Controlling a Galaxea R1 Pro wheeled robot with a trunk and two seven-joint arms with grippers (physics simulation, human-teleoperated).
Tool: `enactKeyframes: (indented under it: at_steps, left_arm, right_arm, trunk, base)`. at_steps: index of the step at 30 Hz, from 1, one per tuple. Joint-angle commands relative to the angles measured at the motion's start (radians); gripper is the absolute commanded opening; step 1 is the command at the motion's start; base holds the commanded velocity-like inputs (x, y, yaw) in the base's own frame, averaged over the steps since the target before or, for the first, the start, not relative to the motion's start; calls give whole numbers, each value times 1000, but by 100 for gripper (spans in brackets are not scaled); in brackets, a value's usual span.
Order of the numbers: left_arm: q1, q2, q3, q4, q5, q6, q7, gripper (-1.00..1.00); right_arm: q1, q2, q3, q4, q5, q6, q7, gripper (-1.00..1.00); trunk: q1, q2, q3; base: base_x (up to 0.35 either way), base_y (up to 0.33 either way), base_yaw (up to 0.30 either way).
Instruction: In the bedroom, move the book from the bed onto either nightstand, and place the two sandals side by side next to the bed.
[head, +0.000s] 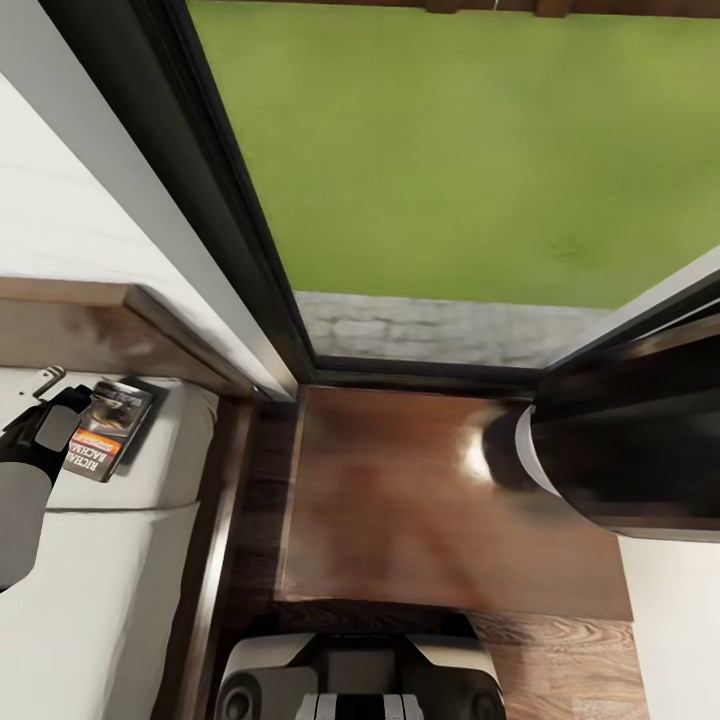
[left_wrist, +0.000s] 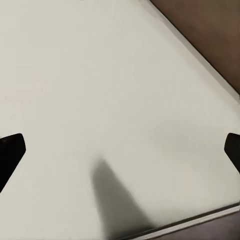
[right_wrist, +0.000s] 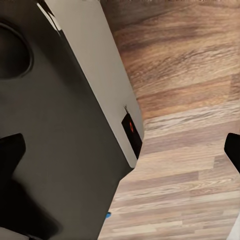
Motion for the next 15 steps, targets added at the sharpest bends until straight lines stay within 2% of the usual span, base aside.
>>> enactKeyframes:
  at_steps: [1,15]
  left_arm:
    - [0,0,0,-2,8,4,3,100]
    - [0,0,0,-1,8,4,3,100]
  right_arm:
    - [-1,0,-8,4,-4,-1,5,100]
    - [-1,0,-8,4,-4,-1,5,100]
  trunk:
    - [4,-8,-4]
    - [8,-15,-7]
  base:
    - [0,0,0]
    - [0,0,0]
